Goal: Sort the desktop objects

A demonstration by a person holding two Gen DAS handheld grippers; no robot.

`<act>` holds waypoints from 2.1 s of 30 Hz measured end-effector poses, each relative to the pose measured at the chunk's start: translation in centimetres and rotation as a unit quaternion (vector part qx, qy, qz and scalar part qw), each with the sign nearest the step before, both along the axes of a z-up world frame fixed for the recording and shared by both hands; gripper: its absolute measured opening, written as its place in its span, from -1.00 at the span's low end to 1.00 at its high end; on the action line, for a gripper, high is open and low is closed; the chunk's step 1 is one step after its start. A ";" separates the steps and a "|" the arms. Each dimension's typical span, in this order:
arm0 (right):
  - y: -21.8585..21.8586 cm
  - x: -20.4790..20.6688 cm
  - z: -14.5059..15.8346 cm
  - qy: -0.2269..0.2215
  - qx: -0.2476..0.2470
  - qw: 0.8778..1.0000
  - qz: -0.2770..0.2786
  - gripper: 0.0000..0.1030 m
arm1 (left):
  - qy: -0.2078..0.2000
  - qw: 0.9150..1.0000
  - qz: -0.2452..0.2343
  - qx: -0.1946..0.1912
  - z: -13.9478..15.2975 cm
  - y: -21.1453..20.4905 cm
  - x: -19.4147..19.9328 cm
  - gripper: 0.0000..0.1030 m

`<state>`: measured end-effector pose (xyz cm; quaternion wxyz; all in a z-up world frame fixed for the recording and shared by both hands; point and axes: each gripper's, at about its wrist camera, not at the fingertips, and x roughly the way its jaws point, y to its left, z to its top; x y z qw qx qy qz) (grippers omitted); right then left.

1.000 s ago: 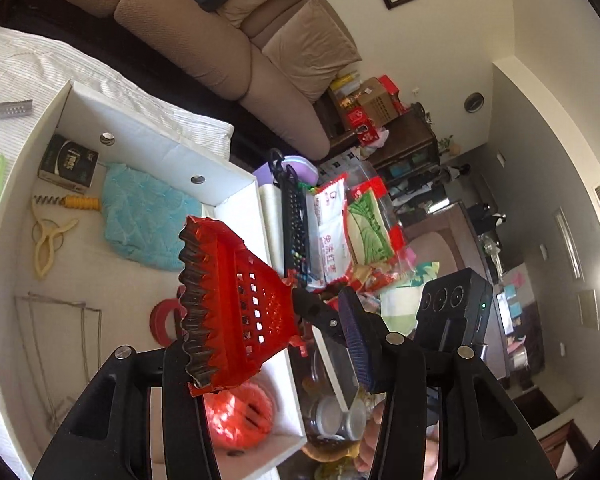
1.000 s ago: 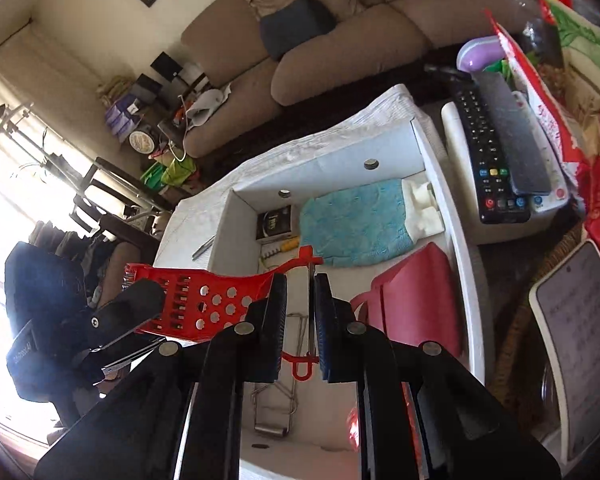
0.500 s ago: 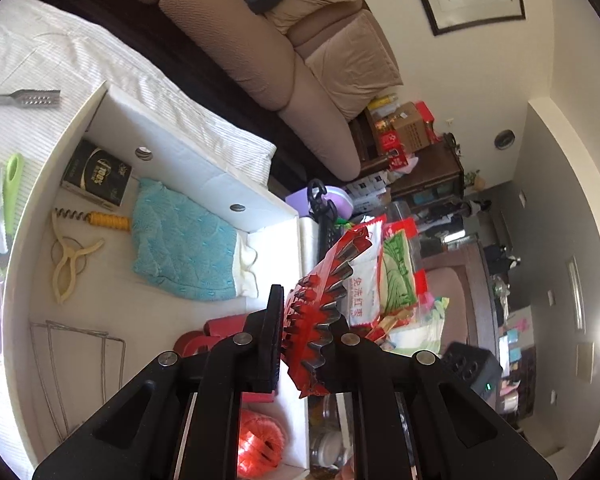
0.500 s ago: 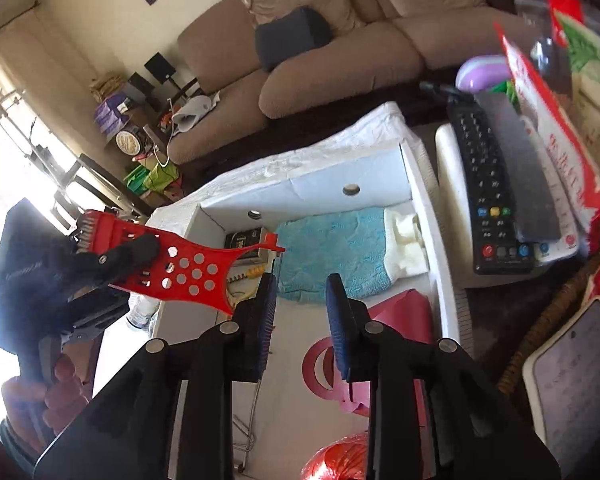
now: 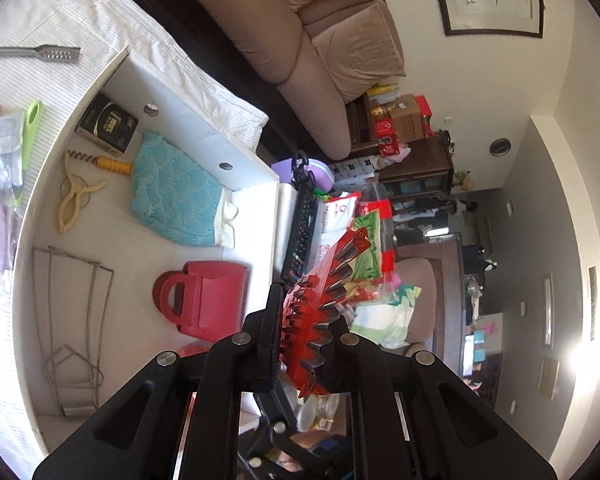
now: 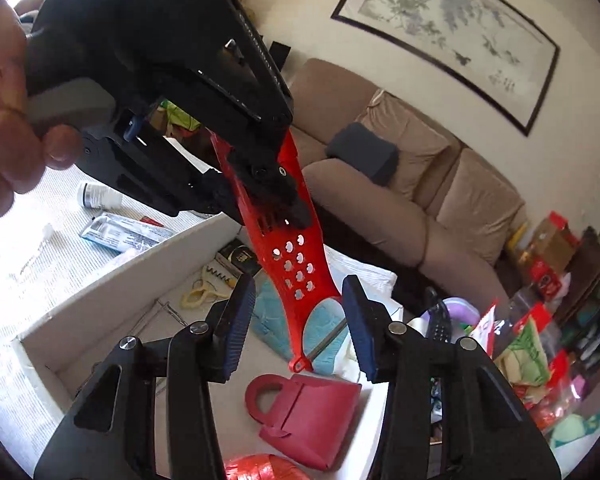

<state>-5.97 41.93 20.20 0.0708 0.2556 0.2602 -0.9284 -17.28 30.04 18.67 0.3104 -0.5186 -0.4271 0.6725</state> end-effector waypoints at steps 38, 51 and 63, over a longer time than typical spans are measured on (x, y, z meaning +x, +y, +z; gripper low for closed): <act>10.8 -2.9 0.5 -0.195 -0.500 0.844 -0.024 -0.83 | 0.077 0.996 -0.012 0.035 -1.7 -4.0 4.5 0.57; 12.5 -2.2 -6.2 -0.319 -0.699 0.636 0.071 -0.82 | 0.130 0.980 -0.032 0.146 -3.0 -3.3 4.4 0.19; 14.4 -3.2 -8.0 -0.311 -0.713 0.628 0.021 -0.29 | 0.069 0.982 0.045 0.169 -4.5 -3.8 4.8 -0.80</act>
